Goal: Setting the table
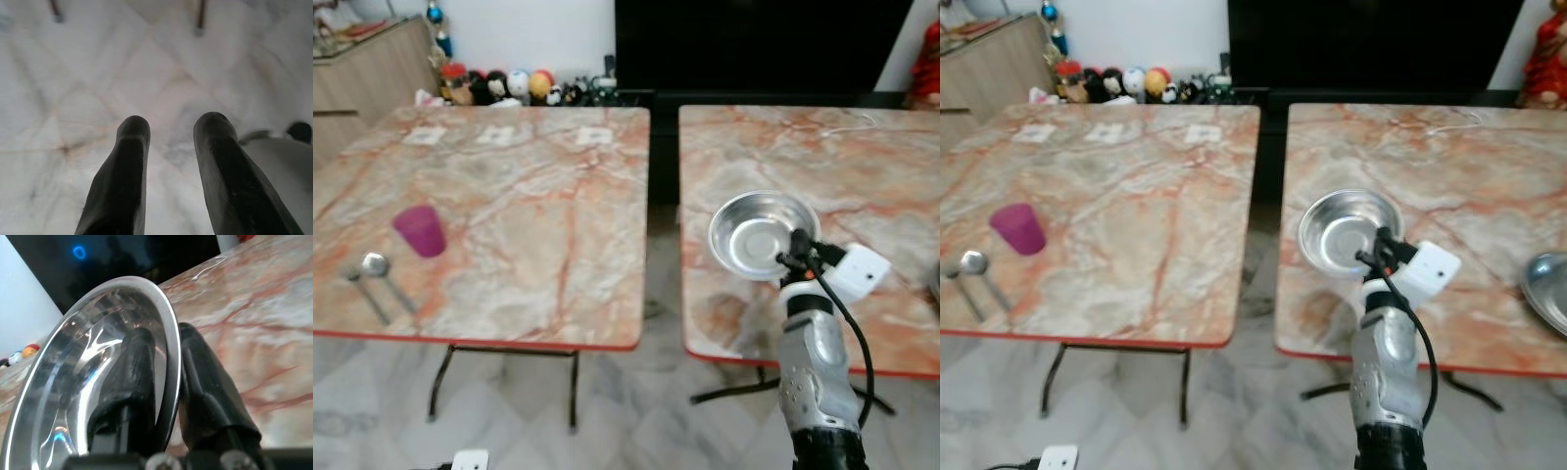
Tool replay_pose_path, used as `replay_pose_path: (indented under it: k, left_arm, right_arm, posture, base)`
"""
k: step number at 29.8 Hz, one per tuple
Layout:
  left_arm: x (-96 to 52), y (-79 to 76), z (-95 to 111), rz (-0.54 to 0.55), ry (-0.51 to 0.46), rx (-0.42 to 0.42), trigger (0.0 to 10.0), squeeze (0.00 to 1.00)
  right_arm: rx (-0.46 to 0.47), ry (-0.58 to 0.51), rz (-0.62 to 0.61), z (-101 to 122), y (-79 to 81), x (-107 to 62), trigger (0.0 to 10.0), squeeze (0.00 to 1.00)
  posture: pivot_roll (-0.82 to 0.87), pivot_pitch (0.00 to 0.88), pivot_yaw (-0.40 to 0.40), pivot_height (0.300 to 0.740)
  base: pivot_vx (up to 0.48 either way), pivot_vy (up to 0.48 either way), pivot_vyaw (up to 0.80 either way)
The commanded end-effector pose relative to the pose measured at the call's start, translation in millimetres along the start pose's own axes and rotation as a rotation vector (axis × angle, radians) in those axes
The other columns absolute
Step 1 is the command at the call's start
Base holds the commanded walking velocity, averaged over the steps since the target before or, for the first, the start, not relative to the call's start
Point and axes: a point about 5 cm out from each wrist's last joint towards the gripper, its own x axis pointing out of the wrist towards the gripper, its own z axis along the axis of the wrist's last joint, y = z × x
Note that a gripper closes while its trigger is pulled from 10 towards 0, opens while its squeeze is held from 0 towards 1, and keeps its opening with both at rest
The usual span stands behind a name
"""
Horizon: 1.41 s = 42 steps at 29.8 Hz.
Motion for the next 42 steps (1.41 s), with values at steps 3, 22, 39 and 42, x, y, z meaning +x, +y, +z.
replay_pose_path:
  k: [3,22,39,42]
  left_arm:
    - [0.8,-1.1,2.2,-0.004,0.001,0.019,10.0,0.0]
    - [0.3,0.0,0.3,-0.002,0.008,0.009,10.0,0.0]
    - [2.7,-0.7,10.4,-0.002,-0.012,0.018,10.0,0.0]
    - [2.8,-0.6,11.1,-0.002,-0.014,0.018,10.0,0.0]
  right_arm:
    - [0.006,-0.018,0.02,3.6,7.0,-0.3,10.0,0.0]
    - [0.003,-0.045,-0.043,8.4,-1.1,6.9,10.0,0.0]
    - [0.107,0.091,-0.145,-4.5,-5.0,45.4,10.0,0.0]
    - [0.107,0.101,-0.152,-5.4,-4.7,50.5,10.0,0.0]
  posture:
    - [-0.08,0.0,0.02,0.74]
    - [-0.09,0.0,0.026,0.74]
    - [-0.08,0.0,0.042,0.74]
    - [-0.07,0.0,0.046,0.74]
  base:
    - [0.0,-0.465,-0.8]
    - [0.0,-0.341,-0.08]
    - [0.0,0.0,0.0]
    - [0.0,0.0,0.0]
